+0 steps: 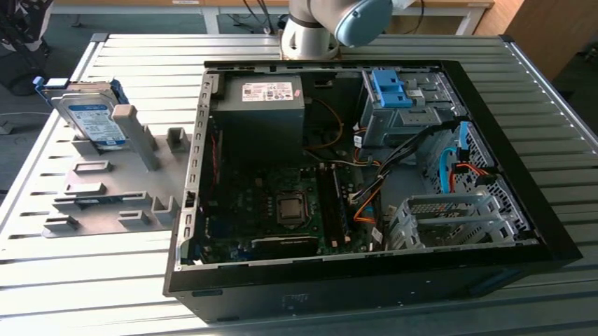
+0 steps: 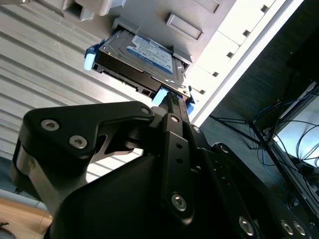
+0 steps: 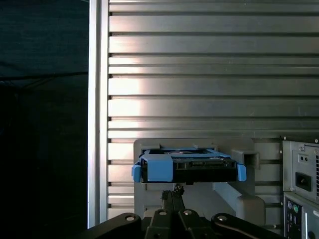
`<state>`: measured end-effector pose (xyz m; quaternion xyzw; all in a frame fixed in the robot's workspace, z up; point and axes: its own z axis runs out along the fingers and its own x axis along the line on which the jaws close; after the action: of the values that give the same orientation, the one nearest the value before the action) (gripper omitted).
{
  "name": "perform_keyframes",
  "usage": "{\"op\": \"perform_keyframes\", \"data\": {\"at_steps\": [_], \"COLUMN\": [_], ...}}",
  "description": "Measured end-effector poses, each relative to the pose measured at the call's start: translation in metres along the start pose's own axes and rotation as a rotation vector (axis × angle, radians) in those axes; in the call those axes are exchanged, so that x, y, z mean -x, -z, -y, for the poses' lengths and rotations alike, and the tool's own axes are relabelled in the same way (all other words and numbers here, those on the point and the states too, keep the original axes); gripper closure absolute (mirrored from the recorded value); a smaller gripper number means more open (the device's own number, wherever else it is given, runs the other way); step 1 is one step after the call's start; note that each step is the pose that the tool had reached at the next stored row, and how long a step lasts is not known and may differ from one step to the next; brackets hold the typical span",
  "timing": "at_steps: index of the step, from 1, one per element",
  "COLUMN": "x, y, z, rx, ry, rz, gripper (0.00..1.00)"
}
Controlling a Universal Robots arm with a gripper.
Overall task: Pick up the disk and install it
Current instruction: 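Pick up the disk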
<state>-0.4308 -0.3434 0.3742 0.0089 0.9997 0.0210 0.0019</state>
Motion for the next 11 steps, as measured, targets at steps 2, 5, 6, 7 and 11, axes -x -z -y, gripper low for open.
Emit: {"op": "perform_keyframes", "data": {"at_steps": [2, 5, 6, 7, 11], "x": [0.0, 0.0, 0.0, 0.0, 0.0], "y": [0.0, 0.0, 0.0, 0.0, 0.0], "z": [0.0, 0.0001, 0.0001, 0.0001, 0.0001], "rx": [0.0, 0.0, 0.0, 0.0, 0.0], "ry": [0.002, 0.006, 0.007, 0.008, 0.014], "rz": [-0.0001, -0.0002, -0.0003, -0.0004, -0.0006], "gripper": [0.89, 0.89, 0.89, 0.89, 0.89]}}
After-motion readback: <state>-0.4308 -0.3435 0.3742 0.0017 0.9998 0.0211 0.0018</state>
